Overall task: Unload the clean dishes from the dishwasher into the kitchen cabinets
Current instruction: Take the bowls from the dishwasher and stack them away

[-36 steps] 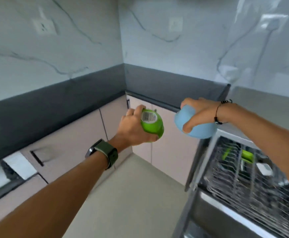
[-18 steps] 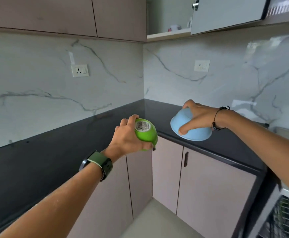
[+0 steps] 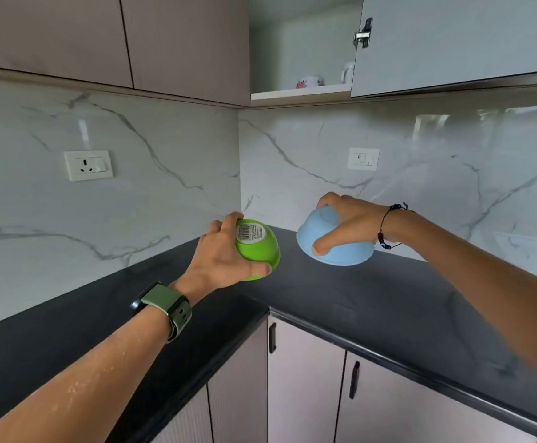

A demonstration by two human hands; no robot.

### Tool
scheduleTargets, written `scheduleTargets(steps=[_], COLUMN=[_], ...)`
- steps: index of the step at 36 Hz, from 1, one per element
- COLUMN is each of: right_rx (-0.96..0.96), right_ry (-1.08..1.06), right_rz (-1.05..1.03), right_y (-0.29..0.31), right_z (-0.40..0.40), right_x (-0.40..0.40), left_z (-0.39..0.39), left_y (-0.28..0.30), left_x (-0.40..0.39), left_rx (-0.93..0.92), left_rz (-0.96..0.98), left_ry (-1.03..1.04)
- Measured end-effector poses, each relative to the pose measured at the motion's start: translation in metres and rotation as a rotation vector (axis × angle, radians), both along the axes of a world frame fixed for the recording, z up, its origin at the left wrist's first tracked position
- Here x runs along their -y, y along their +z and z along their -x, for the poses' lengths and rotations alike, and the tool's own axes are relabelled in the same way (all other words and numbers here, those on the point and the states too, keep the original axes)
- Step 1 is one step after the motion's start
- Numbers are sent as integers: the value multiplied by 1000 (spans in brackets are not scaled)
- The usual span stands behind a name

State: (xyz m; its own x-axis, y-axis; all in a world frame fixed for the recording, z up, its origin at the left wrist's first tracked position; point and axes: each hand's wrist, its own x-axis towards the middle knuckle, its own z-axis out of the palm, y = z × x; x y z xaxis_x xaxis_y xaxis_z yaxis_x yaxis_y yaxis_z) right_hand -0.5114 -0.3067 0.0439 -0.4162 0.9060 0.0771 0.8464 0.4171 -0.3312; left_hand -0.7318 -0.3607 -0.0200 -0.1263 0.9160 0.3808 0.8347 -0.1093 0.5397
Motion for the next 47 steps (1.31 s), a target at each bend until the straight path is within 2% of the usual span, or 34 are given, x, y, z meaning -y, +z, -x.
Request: scheduleTargets(steps=[9,22,25,31,41,47], right_rx=[-8,-83,-133,-176,-150,-64], right_ry=[-106,-171,-173,-118,-72,-89], right_rz=[26,-118,-122,-249,-375,-375], right_y=[26,102,124,173,251,274], right_z=[46,82,87,95,115,134], right_x=[-76,-183,-211,-277,-379,-436], left_z=[53,105,114,117,102,100], left_y=[36,113,137,195,295,320], left_x=[-102,-236,-272,-341,-455,-523], left_rx=[-3,-5,54,194,194,207], left_rz=[-44,-145,-185,-278,-379,-348], left_ry=[-106,-192,-211,-225,-134,-154])
